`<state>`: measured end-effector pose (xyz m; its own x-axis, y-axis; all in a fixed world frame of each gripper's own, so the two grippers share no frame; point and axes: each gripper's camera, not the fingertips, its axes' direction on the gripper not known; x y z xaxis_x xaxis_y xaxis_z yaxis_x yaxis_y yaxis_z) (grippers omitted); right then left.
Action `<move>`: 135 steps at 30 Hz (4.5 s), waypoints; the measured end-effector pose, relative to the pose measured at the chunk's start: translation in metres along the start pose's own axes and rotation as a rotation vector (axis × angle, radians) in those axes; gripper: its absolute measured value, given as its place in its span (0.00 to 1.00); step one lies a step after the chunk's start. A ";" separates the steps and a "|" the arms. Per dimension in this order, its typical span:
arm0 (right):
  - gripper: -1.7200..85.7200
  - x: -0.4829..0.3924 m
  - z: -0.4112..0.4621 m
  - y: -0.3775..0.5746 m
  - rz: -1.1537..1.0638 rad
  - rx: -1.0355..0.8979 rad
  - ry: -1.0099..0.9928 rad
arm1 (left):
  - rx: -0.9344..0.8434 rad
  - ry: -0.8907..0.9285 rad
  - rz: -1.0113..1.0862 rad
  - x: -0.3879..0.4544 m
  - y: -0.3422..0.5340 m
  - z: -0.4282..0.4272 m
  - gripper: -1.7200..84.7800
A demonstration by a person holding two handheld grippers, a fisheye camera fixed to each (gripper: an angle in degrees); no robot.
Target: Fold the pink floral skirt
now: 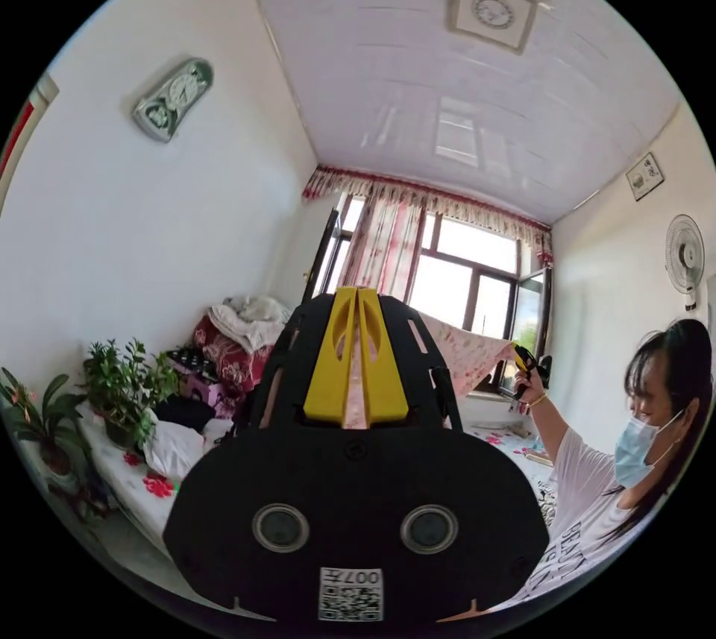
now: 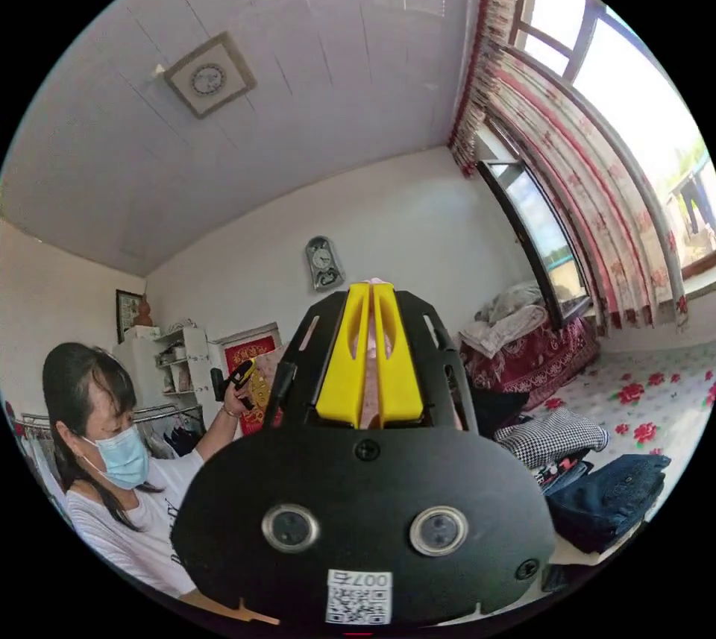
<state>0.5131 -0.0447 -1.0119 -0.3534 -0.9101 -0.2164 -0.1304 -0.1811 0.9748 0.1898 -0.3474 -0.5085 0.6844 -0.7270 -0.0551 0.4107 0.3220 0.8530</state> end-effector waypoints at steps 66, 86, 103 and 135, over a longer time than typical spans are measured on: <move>0.02 -0.126 -0.217 0.271 0.120 -0.524 0.317 | -0.293 0.193 -0.272 0.051 0.336 -0.147 0.01; 0.02 0.216 -0.096 0.460 0.704 -0.740 0.427 | -0.650 -0.075 -0.814 -0.171 0.500 0.065 0.01; 0.10 0.285 -0.050 0.652 0.639 -1.134 0.677 | -0.940 -0.345 -0.913 -0.214 0.619 0.047 0.14; 0.02 0.233 -0.093 0.646 0.600 -1.167 0.681 | -0.370 -0.250 -1.493 -0.194 0.734 -0.122 0.15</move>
<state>0.4323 -0.4084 -0.4271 0.4517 -0.8917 -0.0294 0.7936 0.3865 0.4700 0.4324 0.1039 0.0645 -0.5637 -0.5792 -0.5889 0.7485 -0.6596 -0.0677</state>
